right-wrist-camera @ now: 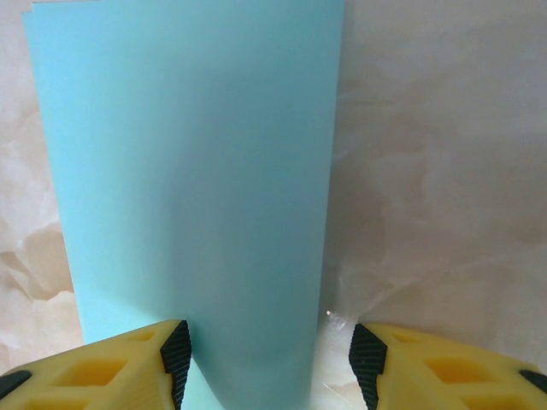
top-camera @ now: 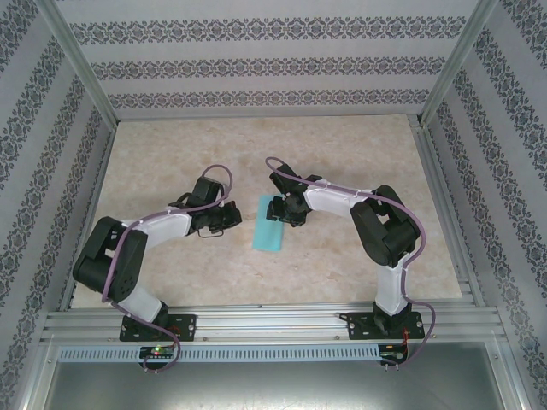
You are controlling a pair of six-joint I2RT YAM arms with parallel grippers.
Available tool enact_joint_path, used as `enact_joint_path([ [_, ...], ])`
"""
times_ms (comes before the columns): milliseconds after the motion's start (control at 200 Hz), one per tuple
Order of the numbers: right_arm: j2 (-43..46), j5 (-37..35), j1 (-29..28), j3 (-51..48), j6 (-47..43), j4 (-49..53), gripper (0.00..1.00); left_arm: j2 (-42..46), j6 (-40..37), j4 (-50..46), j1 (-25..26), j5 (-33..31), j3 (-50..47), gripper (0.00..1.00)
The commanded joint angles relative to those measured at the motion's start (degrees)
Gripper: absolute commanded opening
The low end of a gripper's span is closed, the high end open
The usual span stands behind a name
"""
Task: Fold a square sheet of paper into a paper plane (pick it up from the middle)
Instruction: Hold the square sheet of paper at the center of the table.
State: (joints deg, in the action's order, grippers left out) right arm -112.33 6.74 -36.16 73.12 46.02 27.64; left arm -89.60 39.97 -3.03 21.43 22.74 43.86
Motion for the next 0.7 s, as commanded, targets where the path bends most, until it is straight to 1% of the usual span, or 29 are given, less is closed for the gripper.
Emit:
enact_joint_path([
  [0,-3.25,-4.75,0.73,-2.04,-1.82,5.03,0.57,4.02,0.92,-1.57,0.61,-6.64,-1.27,0.07],
  [185,-3.84,-4.73,0.83,-1.76,-1.79,5.05,0.57,6.09,0.14,-2.39,0.54,-7.94,-1.59,0.08],
  [505,-4.89,-6.19,0.57,-2.06,0.77,6.02,0.57,5.36,0.55,-0.84,0.57,-5.99,-1.47,0.09],
  [575,-4.62,-6.18,0.48,-2.43,1.24,5.38,0.57,5.16,0.64,-0.76,0.61,-5.79,-1.38,0.09],
  [694,-3.73,-5.09,0.48,-3.59,1.49,2.92,0.55,4.89,0.64,-0.55,0.56,-5.49,-1.45,0.09],
])
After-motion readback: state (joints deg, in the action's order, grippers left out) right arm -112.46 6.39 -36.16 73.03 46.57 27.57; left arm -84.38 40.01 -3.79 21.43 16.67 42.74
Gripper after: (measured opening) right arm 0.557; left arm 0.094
